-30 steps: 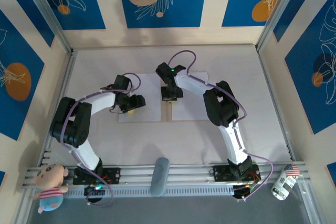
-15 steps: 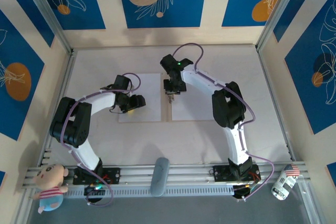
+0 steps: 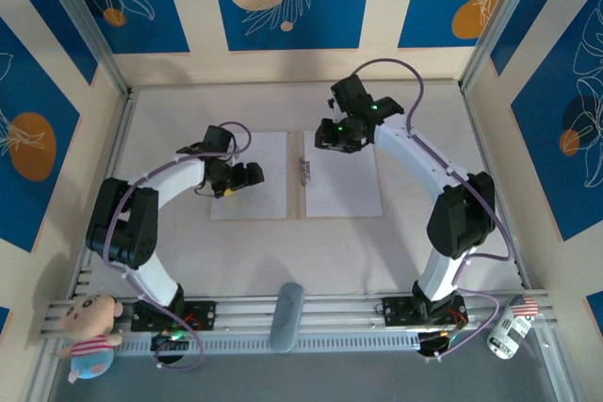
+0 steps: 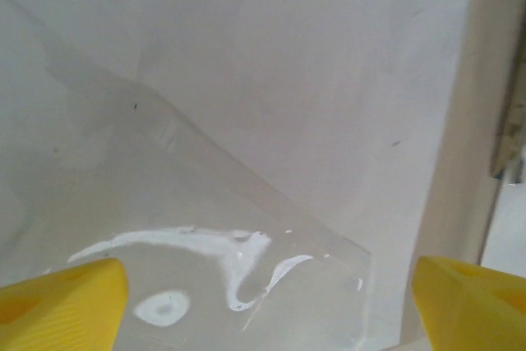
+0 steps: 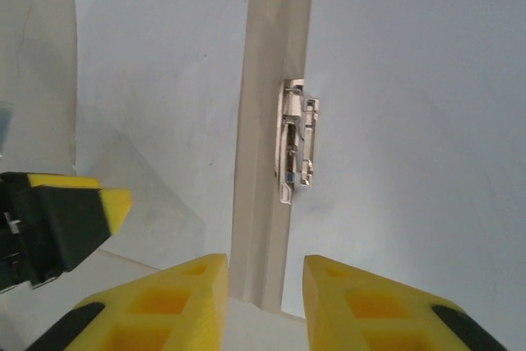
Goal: Put the files into the folder
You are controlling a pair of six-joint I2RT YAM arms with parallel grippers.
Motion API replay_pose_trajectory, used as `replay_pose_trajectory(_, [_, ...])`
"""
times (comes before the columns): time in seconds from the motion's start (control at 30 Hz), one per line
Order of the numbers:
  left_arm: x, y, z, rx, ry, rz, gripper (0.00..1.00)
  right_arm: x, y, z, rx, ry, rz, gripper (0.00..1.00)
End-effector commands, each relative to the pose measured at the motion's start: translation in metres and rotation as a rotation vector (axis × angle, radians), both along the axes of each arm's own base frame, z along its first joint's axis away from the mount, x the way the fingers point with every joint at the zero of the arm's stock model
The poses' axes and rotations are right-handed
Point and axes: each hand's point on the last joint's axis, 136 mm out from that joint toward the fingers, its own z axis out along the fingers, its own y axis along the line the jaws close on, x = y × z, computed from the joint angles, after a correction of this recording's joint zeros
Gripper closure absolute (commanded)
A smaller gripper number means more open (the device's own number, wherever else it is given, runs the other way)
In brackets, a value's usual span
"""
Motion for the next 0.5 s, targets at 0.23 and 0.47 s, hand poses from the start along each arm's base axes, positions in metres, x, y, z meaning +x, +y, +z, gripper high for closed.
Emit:
replay_pose_trajectory(0.23, [-0.001,0.036,0.041,0.159,-0.163,0.027,0.0,-0.015,-0.059,-0.024,0.01,-0.029,-0.09,0.58])
replay_pose_trajectory(0.47, [-0.019,0.062,0.012,0.237,-0.15,0.124,0.0,-0.014,-0.106,-0.05,0.073,-0.076,-0.174,0.53])
